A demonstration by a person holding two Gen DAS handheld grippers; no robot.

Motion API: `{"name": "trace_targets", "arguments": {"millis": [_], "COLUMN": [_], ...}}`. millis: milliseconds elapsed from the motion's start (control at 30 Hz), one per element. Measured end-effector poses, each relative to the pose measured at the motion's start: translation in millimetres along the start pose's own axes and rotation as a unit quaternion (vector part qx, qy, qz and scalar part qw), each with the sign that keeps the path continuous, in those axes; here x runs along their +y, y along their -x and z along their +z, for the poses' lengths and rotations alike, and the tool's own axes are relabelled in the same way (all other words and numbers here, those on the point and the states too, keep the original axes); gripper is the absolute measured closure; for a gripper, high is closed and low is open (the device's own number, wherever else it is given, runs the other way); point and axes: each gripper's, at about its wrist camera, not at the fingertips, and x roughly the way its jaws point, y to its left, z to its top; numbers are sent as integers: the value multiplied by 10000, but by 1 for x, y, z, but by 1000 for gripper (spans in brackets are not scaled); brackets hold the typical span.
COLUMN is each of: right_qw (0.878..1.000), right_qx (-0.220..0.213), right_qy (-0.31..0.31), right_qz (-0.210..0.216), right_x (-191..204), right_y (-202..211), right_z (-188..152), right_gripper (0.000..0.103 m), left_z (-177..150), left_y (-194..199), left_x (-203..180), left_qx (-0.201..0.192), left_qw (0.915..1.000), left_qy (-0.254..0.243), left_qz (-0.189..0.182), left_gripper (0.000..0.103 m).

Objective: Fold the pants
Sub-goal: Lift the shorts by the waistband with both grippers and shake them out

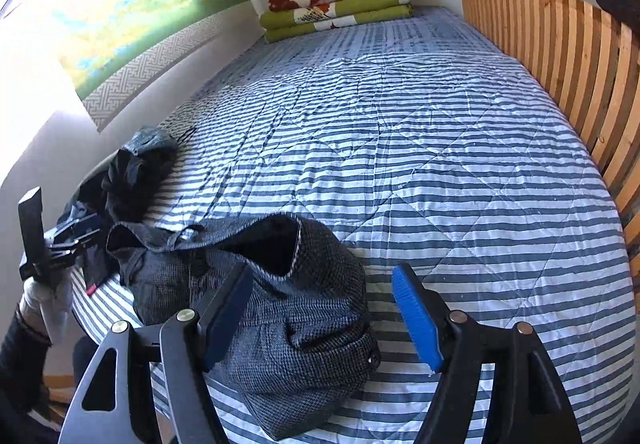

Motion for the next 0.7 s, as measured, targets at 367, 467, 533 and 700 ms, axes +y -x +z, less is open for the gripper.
{"name": "trace_targets", "arguments": {"millis": [367, 467, 533, 700], "right_qw": [9858, 9848, 9879, 9943], "right_qx": [68, 122, 190, -86], "right_qy": [1526, 1609, 1437, 988], "right_qz": [-699, -646, -548, -403], "right_x": [43, 45, 41, 32], "right_y": [-64, -74, -76, -54], "right_z": [3, 10, 14, 16], "right_gripper": [33, 61, 85, 93], "left_z": [18, 32, 39, 44], "left_y": [-53, -60, -61, -41], "left_x": [-38, -38, -38, -33], "left_qx": [-4, -15, 35, -152], "left_qw": [9933, 9936, 9946, 9969], "left_qy": [-1154, -1121, -968, -570], "left_qz": [81, -154, -368, -527], "left_gripper": [28, 71, 87, 97]}}
